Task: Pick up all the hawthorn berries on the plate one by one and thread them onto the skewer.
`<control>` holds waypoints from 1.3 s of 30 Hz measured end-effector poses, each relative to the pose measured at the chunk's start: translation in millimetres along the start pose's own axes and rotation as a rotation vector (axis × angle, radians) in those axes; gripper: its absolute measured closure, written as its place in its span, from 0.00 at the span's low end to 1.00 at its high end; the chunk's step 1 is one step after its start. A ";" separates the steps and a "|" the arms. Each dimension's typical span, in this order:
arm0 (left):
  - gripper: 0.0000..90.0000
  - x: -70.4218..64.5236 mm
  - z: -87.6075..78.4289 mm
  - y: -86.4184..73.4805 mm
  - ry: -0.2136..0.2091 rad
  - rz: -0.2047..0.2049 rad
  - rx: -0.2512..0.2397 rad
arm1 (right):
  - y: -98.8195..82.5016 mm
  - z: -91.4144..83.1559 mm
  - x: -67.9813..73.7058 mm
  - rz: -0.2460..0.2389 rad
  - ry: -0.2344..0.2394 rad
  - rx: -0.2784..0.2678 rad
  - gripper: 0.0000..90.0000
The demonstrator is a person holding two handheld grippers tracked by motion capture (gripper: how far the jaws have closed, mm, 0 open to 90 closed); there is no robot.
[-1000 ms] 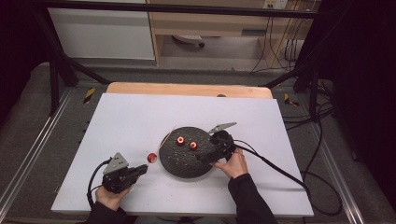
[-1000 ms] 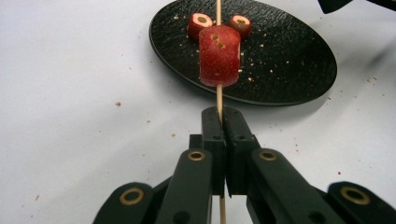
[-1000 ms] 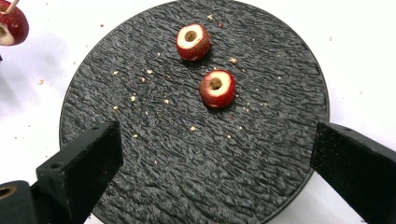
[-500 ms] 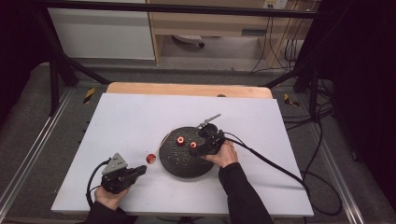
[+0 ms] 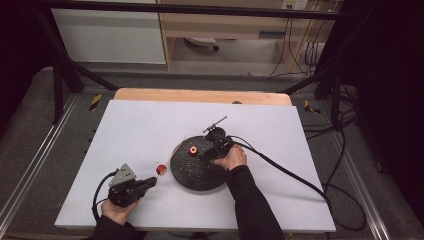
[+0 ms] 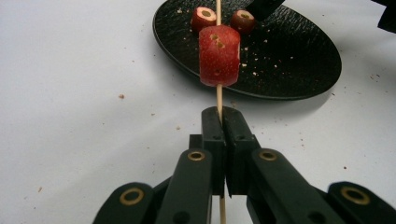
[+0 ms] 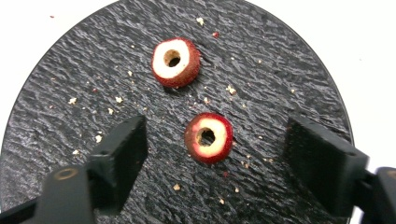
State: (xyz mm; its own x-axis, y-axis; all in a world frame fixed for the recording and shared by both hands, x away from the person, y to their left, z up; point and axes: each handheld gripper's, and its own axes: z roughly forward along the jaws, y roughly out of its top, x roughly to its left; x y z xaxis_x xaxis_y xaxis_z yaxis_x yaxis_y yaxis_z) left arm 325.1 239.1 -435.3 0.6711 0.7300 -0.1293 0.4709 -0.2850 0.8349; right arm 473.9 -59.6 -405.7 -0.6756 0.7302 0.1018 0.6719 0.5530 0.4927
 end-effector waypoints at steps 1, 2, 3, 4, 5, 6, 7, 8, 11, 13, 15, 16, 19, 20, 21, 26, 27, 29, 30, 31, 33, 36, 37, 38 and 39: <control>0.98 -0.1 0.2 0.0 0.000 -0.002 -0.001 | 0.5 0.9 -0.6 0.005 -0.001 0.008 0.29; 0.98 -0.1 0.3 0.1 0.000 -0.002 0.000 | 1.0 1.5 -1.4 0.008 0.003 0.017 0.32; 0.98 -0.2 0.3 0.1 0.000 -0.001 0.000 | 1.4 2.0 -1.8 0.015 0.007 0.024 0.34; 0.98 -0.3 0.3 0.1 -0.001 -0.001 0.000 | 1.7 2.3 -2.5 0.017 0.012 0.027 0.37; 0.98 -0.4 0.4 0.1 -0.001 -0.001 0.001 | 1.9 2.5 -2.8 0.020 0.021 0.030 0.39; 0.98 -0.3 0.4 0.1 -0.001 0.002 0.003 | 2.0 2.9 -2.7 0.026 0.026 0.032 0.42; 0.98 -0.4 0.6 0.2 -0.001 0.003 0.004 | 2.2 3.3 -2.9 0.029 0.035 0.036 0.42; 0.98 -0.5 0.7 0.2 -0.001 0.003 0.005 | 2.3 3.8 -3.4 0.029 0.041 0.039 0.44; 0.98 -0.6 1.2 0.2 -0.003 0.003 0.006 | 2.8 5.3 -4.0 0.041 0.064 0.047 0.50; 0.98 -0.9 1.1 0.1 -0.004 0.002 0.005 | 3.4 6.3 -5.0 0.059 0.071 0.060 0.53; 0.98 -0.8 1.2 0.1 -0.004 0.002 0.005 | 3.7 7.0 -6.4 0.064 0.079 0.064 0.56; 0.98 -0.5 1.2 0.1 -0.003 0.003 0.006 | 3.8 7.3 -6.5 0.069 0.082 0.061 0.58; 0.98 -0.5 0.9 0.1 -0.003 0.002 0.005 | 3.8 8.5 -6.9 0.070 0.082 0.066 0.59; 0.98 -0.6 0.8 0.1 -0.003 0.002 0.006 | 3.8 9.0 -7.2 0.074 0.081 0.068 0.60; 0.98 -0.7 0.9 0.1 -0.003 0.002 0.005 | 3.8 9.3 -7.4 0.075 0.080 0.069 0.61; 0.98 -0.8 1.1 0.1 -0.004 0.003 0.006 | 4.0 11.3 -8.5 0.087 0.087 0.075 0.64; 0.98 -0.8 0.9 0.1 -0.003 0.003 0.006 | 4.2 11.6 -8.9 0.091 0.091 0.076 0.65; 0.98 -0.6 1.1 0.0 -0.004 0.003 0.006 | 4.5 12.3 -10.1 0.091 0.095 0.075 0.67; 0.98 -0.5 1.1 0.0 -0.003 0.003 0.006 | 4.7 12.6 -10.1 0.098 0.097 0.076 0.68; 0.98 -0.5 1.1 0.0 -0.004 0.003 0.006 | 4.7 12.9 -10.5 0.099 0.097 0.077 0.68; 0.98 -0.8 0.9 0.0 -0.003 0.003 0.006 | 4.7 13.2 -10.9 0.099 0.099 0.077 0.68; 0.98 -0.8 1.1 0.0 -0.003 0.003 0.006 | 4.9 13.2 -10.8 0.105 0.098 0.080 0.69; 0.98 -0.8 1.0 0.0 -0.003 0.004 0.006 | 4.9 13.1 -10.9 0.105 0.099 0.080 0.69; 0.98 -0.8 1.0 0.1 -0.004 0.004 0.005 | 5.0 13.1 -10.9 0.106 0.099 0.080 0.69; 0.98 -0.7 1.1 0.0 -0.003 0.004 0.006 | 4.9 13.1 -11.1 0.104 0.098 0.079 0.69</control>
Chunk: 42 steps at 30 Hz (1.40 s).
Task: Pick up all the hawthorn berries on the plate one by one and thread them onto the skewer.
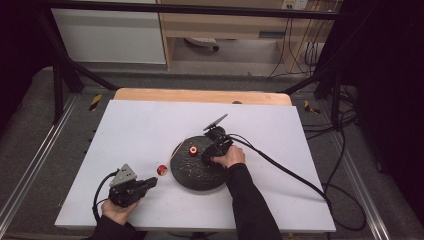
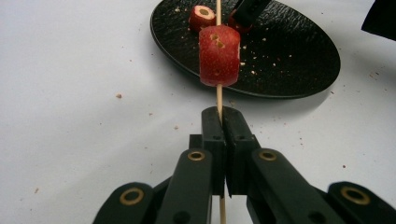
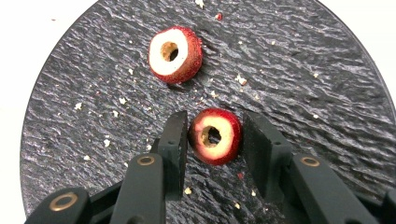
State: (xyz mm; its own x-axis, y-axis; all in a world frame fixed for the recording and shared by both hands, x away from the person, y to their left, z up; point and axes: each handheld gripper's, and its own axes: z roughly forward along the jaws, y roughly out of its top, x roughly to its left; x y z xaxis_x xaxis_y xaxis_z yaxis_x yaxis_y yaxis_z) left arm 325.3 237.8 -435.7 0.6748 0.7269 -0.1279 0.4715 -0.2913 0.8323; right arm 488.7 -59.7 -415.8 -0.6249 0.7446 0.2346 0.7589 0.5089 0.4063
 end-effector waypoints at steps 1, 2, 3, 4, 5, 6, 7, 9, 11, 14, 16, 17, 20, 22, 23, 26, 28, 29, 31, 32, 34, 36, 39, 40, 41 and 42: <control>0.98 0.0 0.1 0.0 0.000 0.000 0.000 | 0.0 -0.2 0.0 0.001 -0.001 -0.001 0.69; 0.98 0.0 0.1 0.0 0.000 0.000 0.001 | 0.1 -0.4 0.0 0.002 -0.001 -0.004 0.69; 0.98 0.0 0.1 0.0 0.000 0.000 0.000 | 0.2 -1.0 0.0 0.003 0.001 -0.005 0.69; 0.98 -0.1 0.1 0.0 0.000 0.000 0.000 | 0.2 -1.5 0.4 0.006 0.002 -0.008 0.69; 0.98 -0.1 0.1 0.0 0.000 0.000 0.000 | 0.2 -2.6 0.6 0.004 0.002 -0.012 0.69; 0.98 -0.3 0.1 0.0 0.000 0.000 -0.001 | 0.3 -3.7 0.9 0.007 0.005 -0.012 0.69; 0.98 -0.3 0.2 0.0 0.000 -0.001 -0.001 | 0.1 -4.5 0.8 0.002 0.004 -0.016 0.69; 0.98 -0.6 0.1 0.0 0.000 0.001 -0.001 | 0.1 -7.0 1.4 0.002 0.003 -0.019 0.70; 0.98 -0.7 0.0 0.1 0.000 0.002 -0.001 | 0.0 -9.6 2.2 0.003 0.006 -0.026 0.70; 0.98 -0.9 0.2 0.1 0.000 0.002 0.001 | -0.2 -12.8 3.2 0.001 0.009 -0.033 0.70; 0.98 -0.9 0.2 0.1 0.000 0.002 0.000 | -0.6 -15.3 3.6 -0.002 0.012 -0.039 0.70; 0.98 -0.9 0.1 0.1 0.000 0.001 -0.001 | -0.5 -16.0 4.0 -0.001 0.014 -0.043 0.70; 0.98 -1.1 0.0 0.1 0.001 0.003 -0.001 | -0.9 -19.2 5.2 -0.002 0.016 -0.050 0.70; 0.98 -1.4 0.0 0.2 0.001 0.004 -0.002 | -1.4 -21.3 6.1 -0.001 0.019 -0.056 0.70; 0.98 -1.5 -0.1 0.2 0.001 0.005 -0.002 | -1.8 -22.7 6.9 0.001 0.021 -0.060 0.70; 0.98 -1.6 0.0 0.2 0.001 0.005 -0.002 | -3.2 -26.7 9.0 -0.004 0.024 -0.070 0.70; 0.98 -1.8 0.0 0.2 0.000 0.005 -0.002 | -4.4 -29.1 10.8 -0.010 0.027 -0.081 0.70; 0.98 -2.0 -0.1 0.2 0.001 0.006 -0.003 | -5.2 -30.3 11.8 -0.011 0.031 -0.087 0.70; 0.98 -2.3 -0.1 0.3 0.000 0.005 -0.005 | -6.7 -32.9 14.5 -0.010 0.043 -0.102 0.70; 0.98 -2.3 -0.1 0.3 0.000 0.005 -0.005 | -7.5 -33.5 14.6 -0.018 0.048 -0.109 0.70; 0.98 -2.5 -0.1 0.4 0.000 0.005 -0.006 | -9.1 -35.5 16.9 -0.017 0.055 -0.121 0.70; 0.98 -2.9 -0.3 0.5 0.001 0.007 -0.006 | -10.9 -37.8 18.1 -0.016 0.065 -0.136 0.70; 0.98 -4.1 -0.9 0.9 0.001 0.009 -0.012 | -14.2 -40.8 18.4 -0.010 0.077 -0.166 0.70; 0.98 -4.6 -0.9 0.9 0.002 0.008 -0.014 | -15.7 -41.4 18.0 -0.012 0.083 -0.183 0.70; 0.98 -4.8 -0.9 1.0 0.004 0.009 -0.014 | -17.4 -42.2 17.9 -0.007 0.091 -0.197 0.70; 0.98 -5.2 -0.9 1.0 0.002 0.008 -0.014 | -19.4 -42.8 17.8 -0.003 0.100 -0.214 0.70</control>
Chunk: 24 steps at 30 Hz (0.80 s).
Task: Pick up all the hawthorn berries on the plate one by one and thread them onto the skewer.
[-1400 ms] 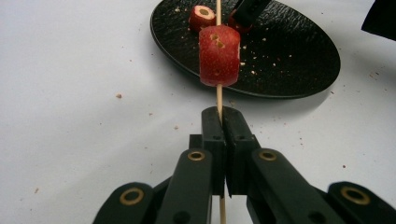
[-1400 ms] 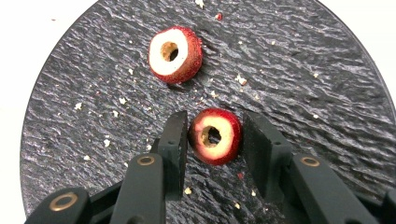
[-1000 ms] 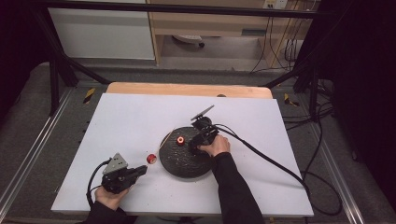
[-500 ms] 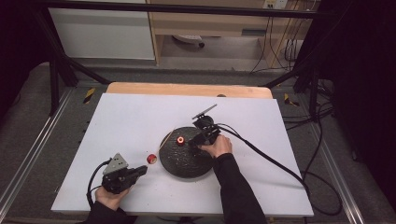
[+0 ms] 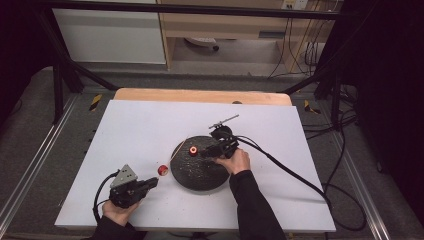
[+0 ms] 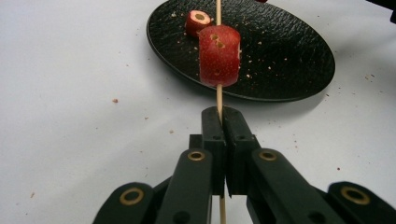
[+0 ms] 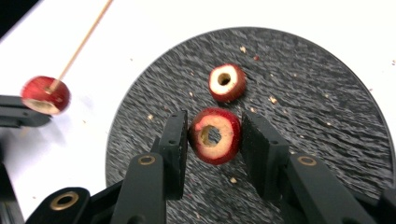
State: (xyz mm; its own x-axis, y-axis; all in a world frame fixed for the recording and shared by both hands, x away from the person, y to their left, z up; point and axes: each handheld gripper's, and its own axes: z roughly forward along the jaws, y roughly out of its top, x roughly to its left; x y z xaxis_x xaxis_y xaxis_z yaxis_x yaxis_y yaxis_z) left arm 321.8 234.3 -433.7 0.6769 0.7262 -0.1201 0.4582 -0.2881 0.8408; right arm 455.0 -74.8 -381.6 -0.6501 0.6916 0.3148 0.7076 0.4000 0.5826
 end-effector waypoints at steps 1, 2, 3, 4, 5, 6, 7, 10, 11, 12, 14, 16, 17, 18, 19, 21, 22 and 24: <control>0.98 -0.4 0.0 0.1 0.000 0.003 0.000 | -2.0 -0.9 0.2 0.004 0.011 -0.015 0.70; 0.98 -0.8 0.0 0.2 0.000 0.005 0.000 | -4.2 -2.1 0.1 0.006 0.020 -0.033 0.70; 0.98 -1.4 0.2 0.3 -0.001 0.005 -0.002 | -6.1 -3.3 0.1 0.008 0.027 -0.048 0.70; 0.98 -1.9 0.3 0.4 0.000 0.006 -0.002 | -8.4 -4.6 0.2 0.009 0.035 -0.069 0.70; 0.98 -2.3 0.3 0.5 -0.001 0.007 -0.002 | -10.5 -6.7 0.3 0.011 0.044 -0.087 0.70; 0.98 -2.7 0.4 0.6 -0.002 0.007 -0.002 | -12.6 -8.8 0.8 0.018 0.056 -0.108 0.70; 0.98 -3.2 0.4 0.8 -0.003 0.008 -0.002 | -14.6 -10.7 0.7 0.018 0.066 -0.130 0.70; 0.98 -4.1 0.5 0.9 -0.002 0.010 -0.004 | -20.5 -15.7 2.4 0.029 0.084 -0.179 0.70; 0.98 -4.4 0.3 0.9 -0.002 0.011 -0.005 | -22.6 -17.2 2.8 0.033 0.092 -0.200 0.70; 0.98 -4.6 0.2 1.0 -0.003 0.011 -0.006 | -24.8 -18.6 2.8 0.039 0.104 -0.221 0.70; 0.98 -5.3 0.1 1.1 -0.003 0.010 -0.011 | -28.8 -20.9 2.6 0.053 0.119 -0.258 0.70; 0.98 -6.0 0.2 1.3 -0.005 0.012 -0.013 | -33.0 -22.3 2.0 0.063 0.133 -0.293 0.70; 0.98 -6.4 0.2 1.4 -0.006 0.013 -0.013 | -35.0 -22.8 1.7 0.072 0.139 -0.311 0.70; 0.98 -6.9 0.4 1.4 -0.006 0.013 -0.013 | -37.1 -23.1 1.3 0.077 0.143 -0.327 0.70; 0.98 -7.4 0.6 1.5 -0.006 0.014 -0.014 | -39.1 -23.5 1.3 0.081 0.145 -0.348 0.70; 0.98 -8.3 0.9 1.6 -0.006 0.014 -0.016 | -42.9 -23.8 1.6 0.097 0.153 -0.389 0.70; 0.98 -8.7 0.8 1.6 -0.004 0.015 -0.018 | -44.9 -23.8 1.5 0.103 0.156 -0.416 0.70; 0.98 -9.4 0.4 1.9 -0.004 0.014 -0.025 | -47.6 -23.9 2.0 0.121 0.162 -0.456 0.70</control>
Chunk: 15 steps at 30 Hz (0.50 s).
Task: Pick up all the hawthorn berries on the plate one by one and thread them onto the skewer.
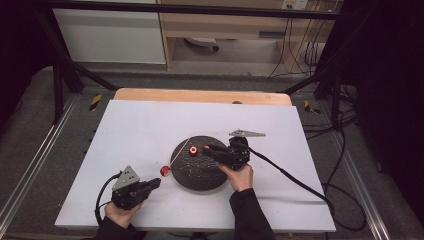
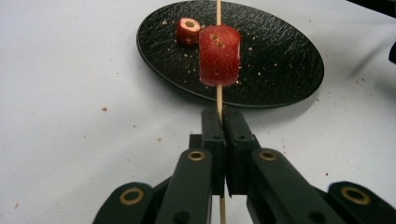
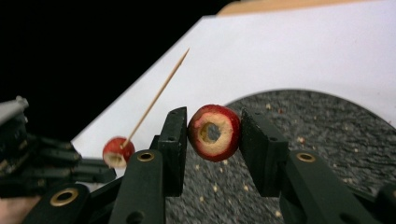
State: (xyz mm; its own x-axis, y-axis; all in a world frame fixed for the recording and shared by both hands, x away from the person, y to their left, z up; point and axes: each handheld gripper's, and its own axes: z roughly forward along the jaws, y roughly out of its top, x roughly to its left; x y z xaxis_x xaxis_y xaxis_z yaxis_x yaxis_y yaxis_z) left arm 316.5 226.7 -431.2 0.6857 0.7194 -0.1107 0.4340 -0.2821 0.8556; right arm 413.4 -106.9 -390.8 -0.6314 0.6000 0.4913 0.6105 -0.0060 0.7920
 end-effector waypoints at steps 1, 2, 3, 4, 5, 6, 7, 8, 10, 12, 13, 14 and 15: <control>0.98 -0.4 0.0 0.1 0.000 -0.002 -0.002 | -1.1 -0.2 -0.2 0.010 0.006 -0.019 0.70; 0.98 -0.7 0.1 0.1 0.000 -0.003 -0.003 | -2.3 -0.5 0.0 0.016 0.007 -0.039 0.70; 0.98 -1.0 0.2 0.1 0.000 -0.002 -0.003 | -3.5 -0.6 0.0 0.019 0.007 -0.064 0.70; 0.98 -1.3 0.4 0.2 0.000 -0.003 -0.005 | -4.5 -0.2 0.3 0.027 0.011 -0.082 0.70; 0.98 -1.6 0.5 0.2 -0.001 -0.003 -0.007 | -5.5 0.3 0.6 0.032 0.013 -0.102 0.70; 0.98 -2.1 0.5 0.3 0.001 -0.003 -0.009 | -6.5 0.9 1.2 0.039 0.014 -0.119 0.70; 0.98 -2.5 0.4 0.3 0.000 -0.005 -0.012 | -7.5 1.8 1.5 0.041 0.013 -0.139 0.70; 0.98 -2.7 0.5 0.3 -0.002 -0.008 -0.014 | -8.5 2.8 1.7 0.050 0.017 -0.157 0.70; 0.98 -3.3 0.6 0.2 -0.003 -0.014 -0.019 | -10.4 5.1 1.7 0.068 0.022 -0.191 0.70; 0.98 -4.0 0.8 0.5 0.000 -0.014 -0.019 | -11.6 7.4 1.3 0.079 0.020 -0.215 0.70; 0.98 -4.4 0.8 0.5 0.000 -0.015 -0.021 | -11.8 7.8 1.3 0.079 0.019 -0.225 0.70; 0.98 -4.8 0.8 0.6 0.001 -0.014 -0.024 | -12.0 8.3 1.6 0.085 0.022 -0.236 0.70; 0.98 -5.2 0.9 0.9 0.002 -0.014 -0.026 | -12.3 8.5 1.9 0.088 0.018 -0.249 0.70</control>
State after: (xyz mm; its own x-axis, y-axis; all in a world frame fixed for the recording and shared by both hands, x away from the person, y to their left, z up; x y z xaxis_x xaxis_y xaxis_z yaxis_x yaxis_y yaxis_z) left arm 313.9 222.2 -430.3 0.6785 0.7244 -0.1219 0.4284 -0.2555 0.8667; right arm 408.7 -98.8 -402.7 -0.5910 0.5742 0.5666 0.5281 -0.2555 0.8098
